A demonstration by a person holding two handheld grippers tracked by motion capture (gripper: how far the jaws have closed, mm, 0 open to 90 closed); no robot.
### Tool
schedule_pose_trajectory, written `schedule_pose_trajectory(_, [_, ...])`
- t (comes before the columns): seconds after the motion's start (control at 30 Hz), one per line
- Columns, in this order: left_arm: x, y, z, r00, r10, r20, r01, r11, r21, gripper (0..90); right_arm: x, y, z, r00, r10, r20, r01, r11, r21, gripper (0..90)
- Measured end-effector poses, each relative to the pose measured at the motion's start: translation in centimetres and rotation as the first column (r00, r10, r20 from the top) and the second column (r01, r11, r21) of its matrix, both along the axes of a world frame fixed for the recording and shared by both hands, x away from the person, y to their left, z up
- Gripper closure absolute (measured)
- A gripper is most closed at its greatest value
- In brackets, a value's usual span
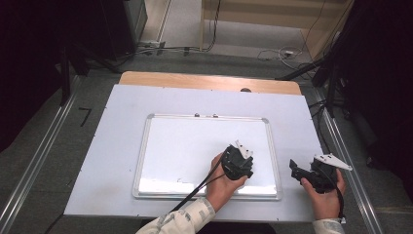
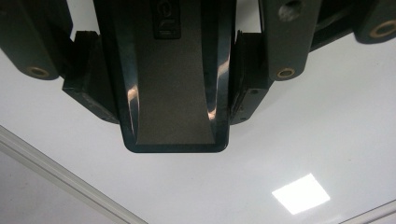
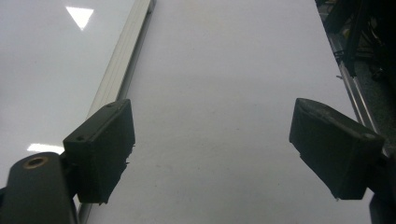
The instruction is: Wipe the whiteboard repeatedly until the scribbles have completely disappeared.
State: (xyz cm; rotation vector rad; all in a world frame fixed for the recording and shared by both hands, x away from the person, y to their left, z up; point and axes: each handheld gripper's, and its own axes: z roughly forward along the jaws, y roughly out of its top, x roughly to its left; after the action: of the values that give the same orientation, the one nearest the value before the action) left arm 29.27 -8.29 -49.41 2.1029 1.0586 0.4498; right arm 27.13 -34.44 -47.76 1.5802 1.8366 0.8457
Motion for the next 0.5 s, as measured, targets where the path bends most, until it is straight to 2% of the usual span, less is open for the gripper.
schedule_pose_trajectory(0.3, [-0.4, 0.4, 0.0, 0.9995, -0.032, -0.002, 0.032, 0.9995, -0.003, 41.0, -0.1, -0.2, -0.1, 1.0, -0.007, -0.001, 0.007, 1.0, 0.001, 13.0])
schedule_pose_trajectory(0.5, [-0.7, 1.4, 0.0, 0.9991, -0.042, -0.002, 0.042, 0.9991, -0.002, 40.9, -0.2, -0.4, -0.1, 0.9999, -0.011, -0.002, 0.011, 1.0, 0.001, 13.0])
